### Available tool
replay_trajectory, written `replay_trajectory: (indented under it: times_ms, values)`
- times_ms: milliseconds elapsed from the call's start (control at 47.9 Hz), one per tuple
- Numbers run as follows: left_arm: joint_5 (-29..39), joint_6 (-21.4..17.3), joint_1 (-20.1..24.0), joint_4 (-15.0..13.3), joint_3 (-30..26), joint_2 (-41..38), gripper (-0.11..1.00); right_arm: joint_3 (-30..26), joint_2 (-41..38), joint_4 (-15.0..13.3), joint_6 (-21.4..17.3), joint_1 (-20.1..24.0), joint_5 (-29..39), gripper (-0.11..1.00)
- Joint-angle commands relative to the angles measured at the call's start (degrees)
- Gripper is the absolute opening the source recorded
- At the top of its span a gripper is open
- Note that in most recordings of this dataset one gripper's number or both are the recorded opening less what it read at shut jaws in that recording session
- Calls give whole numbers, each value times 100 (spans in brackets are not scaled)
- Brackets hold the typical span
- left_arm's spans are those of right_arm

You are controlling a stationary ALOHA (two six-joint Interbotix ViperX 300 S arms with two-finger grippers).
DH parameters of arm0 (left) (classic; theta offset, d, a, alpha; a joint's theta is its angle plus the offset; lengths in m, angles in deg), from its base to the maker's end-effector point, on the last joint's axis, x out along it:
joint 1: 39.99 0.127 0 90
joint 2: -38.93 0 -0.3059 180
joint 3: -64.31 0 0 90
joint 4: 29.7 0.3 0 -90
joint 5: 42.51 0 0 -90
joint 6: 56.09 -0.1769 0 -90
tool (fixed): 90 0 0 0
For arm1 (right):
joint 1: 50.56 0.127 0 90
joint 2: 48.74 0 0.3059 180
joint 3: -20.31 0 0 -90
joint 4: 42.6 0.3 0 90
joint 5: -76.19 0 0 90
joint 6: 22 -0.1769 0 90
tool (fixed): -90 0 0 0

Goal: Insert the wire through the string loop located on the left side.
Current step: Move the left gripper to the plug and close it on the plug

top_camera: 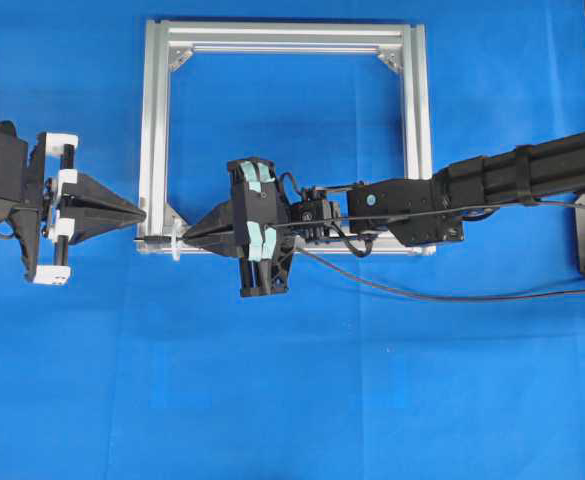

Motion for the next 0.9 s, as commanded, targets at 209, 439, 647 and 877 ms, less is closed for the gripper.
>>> replay_trajectory:
  times_ms: [209,439,647,877]
  values:
    - [18,-62,-62,44,-88,18,0,-132,105,9,-9,-26,-26,0]
    - [62,9,-158,53,-123,18,18,-132,105,9,-9,-44,-26,0]
    - [88,0,-176,53,-176,18,79,-132,105,9,-9,-44,-35,0]
    - [299,9,-176,44,-220,-9,89,-132,105,9,-9,-44,-35,0]
